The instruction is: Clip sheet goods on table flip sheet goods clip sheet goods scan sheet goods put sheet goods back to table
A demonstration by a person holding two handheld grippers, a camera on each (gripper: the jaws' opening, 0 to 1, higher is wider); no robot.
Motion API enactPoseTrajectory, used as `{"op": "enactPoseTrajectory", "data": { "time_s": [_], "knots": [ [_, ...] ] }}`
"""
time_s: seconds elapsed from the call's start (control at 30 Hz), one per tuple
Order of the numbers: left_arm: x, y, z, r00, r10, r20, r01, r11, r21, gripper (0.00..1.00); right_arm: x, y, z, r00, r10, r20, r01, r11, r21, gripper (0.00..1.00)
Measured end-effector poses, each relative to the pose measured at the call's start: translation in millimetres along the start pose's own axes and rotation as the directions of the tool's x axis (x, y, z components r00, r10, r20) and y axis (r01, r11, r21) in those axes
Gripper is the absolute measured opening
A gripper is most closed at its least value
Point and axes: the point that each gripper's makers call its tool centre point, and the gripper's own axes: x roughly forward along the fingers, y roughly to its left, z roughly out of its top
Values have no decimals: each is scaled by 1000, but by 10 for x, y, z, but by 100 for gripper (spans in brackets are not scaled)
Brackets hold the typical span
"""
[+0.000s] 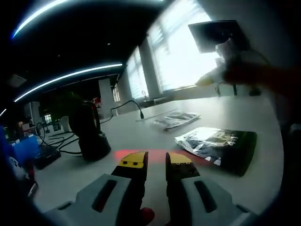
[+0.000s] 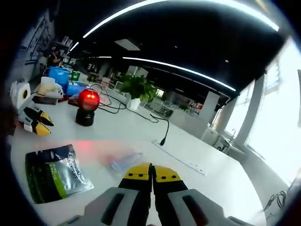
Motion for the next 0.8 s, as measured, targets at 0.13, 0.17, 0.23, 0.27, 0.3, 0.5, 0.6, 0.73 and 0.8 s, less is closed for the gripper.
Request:
{"op": "enactPoseTrajectory", "data": {
  "time_s": [0.13, 0.17, 0.23, 0.27, 0.3, 0.5, 0.6, 0.73, 0.8],
  "knots": [
    [-3, -2, 5, 1000, -2, 4, 2, 1000, -5, 8, -144, 7, -83, 1000, 5, 9, -5, 1000, 8, 0],
    [-4, -3, 5, 1000, -3, 4, 3, 1000, -6, 8, -179, 8, -103, 1000, 7, 12, -7, 1000, 14, 0],
    [-5, -4, 5, 1000, -4, 4, 4, 1000, -5, 8, -255, 12, -147, 1000, 6, 17, -6, 1000, 24, 0],
    [-5, -5, 5, 1000, -4, 4, 4, 1000, -3, 8, -293, 17, -171, 1000, 5, 18, -5, 1000, 29, 0],
    [-6, -8, 6, 1000, -5, 4, 5, 1000, -3, 8, -326, 20, -198, 1000, 5, 19, -6, 999, 34, 0],
    [-14, -6, 10, 1000, -7, 7, 8, 1000, -10, 8, -531, 10, -266, 998, -3, 57, -2, 997, 80, 0],
    [-21, -1, 10, 1000, -4, 8, 4, 1000, -7, 8, -620, 33, -287, 998, -1, 70, -6, 996, 89, 0],
    [-31, 8, 11, 1000, 6, 7, -6, 1000, 0, 8, -714, 54, -326, 997, 8, 80, -16, 995, 98, 0],
    [-34, 22, 15, 1000, 10, 7, -10, 1000, 0, 8, -757, 70, -363, 997, 13, 80, -22, 994, 104, 0]
  ]
}}
